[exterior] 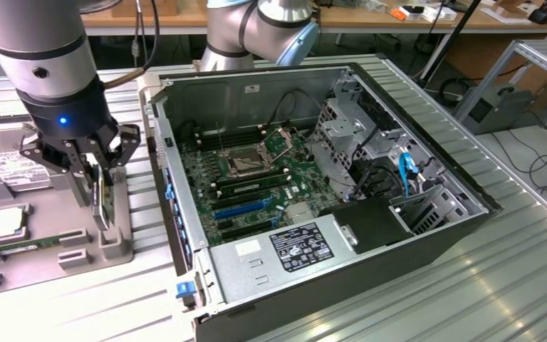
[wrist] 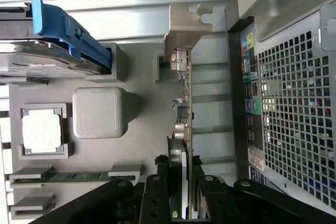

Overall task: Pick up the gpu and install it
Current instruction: 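Pick up the gpu and move the gpu toward the slot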

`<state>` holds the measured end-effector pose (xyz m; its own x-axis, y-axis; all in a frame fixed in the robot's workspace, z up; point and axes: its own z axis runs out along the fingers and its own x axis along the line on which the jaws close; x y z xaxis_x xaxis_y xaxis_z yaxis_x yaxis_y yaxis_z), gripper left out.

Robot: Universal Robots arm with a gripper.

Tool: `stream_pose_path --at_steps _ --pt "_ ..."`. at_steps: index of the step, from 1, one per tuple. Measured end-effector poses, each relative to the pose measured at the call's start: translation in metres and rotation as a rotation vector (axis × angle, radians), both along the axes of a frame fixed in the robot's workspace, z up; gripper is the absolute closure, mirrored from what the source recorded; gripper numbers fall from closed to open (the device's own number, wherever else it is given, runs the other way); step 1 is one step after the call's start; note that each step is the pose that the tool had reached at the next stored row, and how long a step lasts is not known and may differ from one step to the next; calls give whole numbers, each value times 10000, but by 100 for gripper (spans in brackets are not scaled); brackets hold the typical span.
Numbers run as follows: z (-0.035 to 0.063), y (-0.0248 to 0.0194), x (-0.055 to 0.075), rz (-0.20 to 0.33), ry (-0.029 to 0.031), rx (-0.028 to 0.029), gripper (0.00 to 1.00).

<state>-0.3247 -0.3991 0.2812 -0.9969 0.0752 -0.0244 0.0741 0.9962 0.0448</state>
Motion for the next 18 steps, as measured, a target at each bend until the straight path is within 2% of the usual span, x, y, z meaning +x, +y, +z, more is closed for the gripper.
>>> stream_pose_path --at_steps 18 --pt "140 0 0 0 0 0 73"
